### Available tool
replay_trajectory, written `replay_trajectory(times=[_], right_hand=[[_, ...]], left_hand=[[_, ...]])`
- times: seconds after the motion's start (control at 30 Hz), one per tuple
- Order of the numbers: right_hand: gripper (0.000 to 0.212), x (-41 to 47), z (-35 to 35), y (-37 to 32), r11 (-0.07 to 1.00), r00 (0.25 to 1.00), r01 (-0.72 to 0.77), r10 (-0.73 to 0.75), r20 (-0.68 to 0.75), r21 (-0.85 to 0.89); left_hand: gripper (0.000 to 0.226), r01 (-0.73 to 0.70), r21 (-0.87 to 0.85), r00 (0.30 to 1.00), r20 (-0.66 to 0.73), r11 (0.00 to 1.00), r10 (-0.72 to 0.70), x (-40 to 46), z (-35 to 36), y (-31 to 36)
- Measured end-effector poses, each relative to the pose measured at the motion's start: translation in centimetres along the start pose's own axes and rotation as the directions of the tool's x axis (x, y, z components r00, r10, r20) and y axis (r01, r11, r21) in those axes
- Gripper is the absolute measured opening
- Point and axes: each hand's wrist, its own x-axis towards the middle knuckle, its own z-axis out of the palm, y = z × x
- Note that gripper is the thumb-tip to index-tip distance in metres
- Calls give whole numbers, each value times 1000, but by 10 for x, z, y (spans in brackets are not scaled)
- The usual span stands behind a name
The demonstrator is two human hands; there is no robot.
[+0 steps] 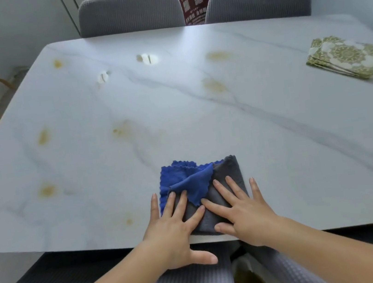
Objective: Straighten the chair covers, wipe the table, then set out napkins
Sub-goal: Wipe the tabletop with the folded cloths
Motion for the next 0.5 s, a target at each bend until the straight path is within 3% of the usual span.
replay_trajectory(times=[0.5], right_hand=[[61, 127, -83, 112, 958, 971, -233, 240, -18, 165]], left_hand=[[114, 165, -75, 984, -63, 983, -169, 158, -105, -42]])
